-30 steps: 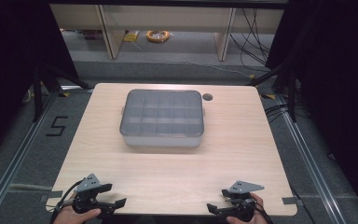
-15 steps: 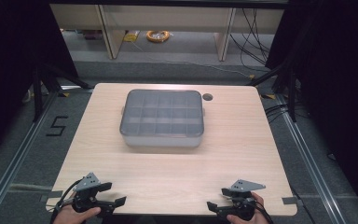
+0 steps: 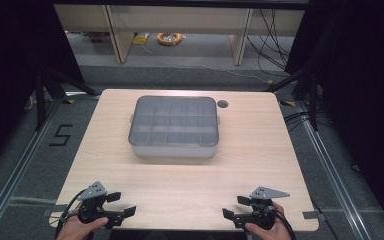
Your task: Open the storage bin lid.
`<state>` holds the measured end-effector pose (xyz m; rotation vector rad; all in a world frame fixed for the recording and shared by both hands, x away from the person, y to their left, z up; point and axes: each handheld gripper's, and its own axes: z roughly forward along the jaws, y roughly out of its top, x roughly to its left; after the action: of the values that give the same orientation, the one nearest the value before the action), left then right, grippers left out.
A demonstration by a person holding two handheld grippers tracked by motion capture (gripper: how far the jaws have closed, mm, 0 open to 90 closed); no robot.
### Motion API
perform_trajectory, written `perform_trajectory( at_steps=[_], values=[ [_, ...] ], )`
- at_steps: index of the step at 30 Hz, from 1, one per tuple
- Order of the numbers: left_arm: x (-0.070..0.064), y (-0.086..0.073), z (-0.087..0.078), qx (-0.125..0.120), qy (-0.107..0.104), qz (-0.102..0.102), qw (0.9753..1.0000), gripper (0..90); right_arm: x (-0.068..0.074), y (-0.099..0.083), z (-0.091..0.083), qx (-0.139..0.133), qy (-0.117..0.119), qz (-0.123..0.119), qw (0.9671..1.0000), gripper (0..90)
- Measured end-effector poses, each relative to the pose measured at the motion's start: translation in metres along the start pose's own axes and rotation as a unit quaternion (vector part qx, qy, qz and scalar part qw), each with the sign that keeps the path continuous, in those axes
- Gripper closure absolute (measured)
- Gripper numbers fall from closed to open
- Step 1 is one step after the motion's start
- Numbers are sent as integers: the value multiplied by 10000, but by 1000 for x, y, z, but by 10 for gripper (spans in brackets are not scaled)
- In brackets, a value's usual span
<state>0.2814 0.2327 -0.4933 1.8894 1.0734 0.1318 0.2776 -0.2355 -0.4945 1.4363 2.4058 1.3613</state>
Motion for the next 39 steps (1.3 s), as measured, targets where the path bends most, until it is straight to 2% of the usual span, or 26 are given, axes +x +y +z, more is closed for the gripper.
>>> perform_trajectory(
  at_steps=[1, 2, 3, 7, 8, 9, 11, 12, 14, 15, 18, 19, 21, 22, 23, 24, 25, 27, 28, 29, 30, 31, 35, 37, 38, 39],
  values=[
    [1, 2, 1, -38, -4, -38, 10000, 157, -7, 4, 2, -228, 80, -196, 9995, 213],
    [1, 2, 1, -38, -4, -38, 10000, 157, -7, 4, 2, -228, 80, -196, 9995, 213],
    [3, 4, 1, -21, -4, -50, 10000, 157, -6, 7, 1, -281, 168, 56, 9994, 212],
    [6, 6, 3, -50, -25, -160, 9999, 158, -11, 12, 2, -330, 133, -118, 9993, 210],
    [7, 7, 4, -39, -38, -176, 9998, 157, -14, 16, 2, -396, 34, -181, 9990, 208],
    [8, 9, 5, -70, -12, -192, 9998, 157, -12, 18, 2, -395, 115, 1, 9992, 207],
    [9, 10, 5, -69, 32, -172, 9998, 157, -16, 22, 2, -461, -5, -184, 9988, 206],
    [9, 10, 6, -120, 36, -182, 9998, 157, -14, 23, 3, -445, 40, -40, 9990, 205],
    [8, 11, 6, -120, 44, -192, 9997, 157, -17, 25, 3, -547, 19, -128, 9984, 205],
    [8, 11, 6, -120, 44, -192, 9997, 157, -16, 26, 2, -480, -22, -46, 9988, 205],
    [10, 13, 5, -106, 26, -166, 9998, 157, -17, 27, 3, -435, 14, -49, 9990, 204],
    [11, 14, 5, -117, 54, -157, 9998, 157, -18, 28, 5, -517, -23, -81, 9986, 205],
    [11, 14, 6, -186, 105, -203, 9996, 157, -19, 30, 3, -508, -58, -164, 9986, 204],
    [12, 15, 6, -138, 76, -199, 9997, 157, -19, 30, 3, -508, -58, -164, 9986, 204],
    [13, 16, 7, -163, 134, -215, 9995, 157, -19, 32, 4, -470, 6, -97, 9988, 205],
    [13, 16, 8, -184, 113, -247, 9995, 158, -17, 32, 4, -470, -30, -3, 9989, 205],
    [14, 17, 8, -151, 104, -235, 9996, 157, -19, 34, 5, -502, 53, -131, 9986, 205],
    [14, 18, 8, -138, 119, -237, 9996, 157, -18, 35, 6, -505, 0, -54, 9987, 206],
    [14, 19, 9, -171, 132, -247, 9995, 157, -20, 36, 7, -493, -10, -162, 9987, 208],
    [15, 19, 9, -145, 110, -222, 9996, 157, -18, 38, 8, -456, 16, -42, 9989, 212],
    [16, 20, 9, -122, 98, -215, 9996, 157, -18, 38, 8, -456, 16, -42, 9989, 212],
    [16, 21, 10, -151, 108, -244, 9995, 158, -23, 40, 11, -475, -64, -274, 9985, 213],
    [18, 22, 11, -197, 137, -237, 9994, 157, -23, 43, 13, -462, -34, -247, 9986, 219],
    [19, 24, 10, -179, 122, -255, 9994, 158, -21, 46, 13, -407, -40, -112, 9991, 221],
    [20, 26, 10, -205, 117, -278, 9993, 157, -24, 47, 15, -539, -85, -332, 9980, 221],
    [20, 26, 11, -221, 114, -316, 9992, 158, -22, 47, 15, -516, -33, -173, 9985, 222]
  ],
)
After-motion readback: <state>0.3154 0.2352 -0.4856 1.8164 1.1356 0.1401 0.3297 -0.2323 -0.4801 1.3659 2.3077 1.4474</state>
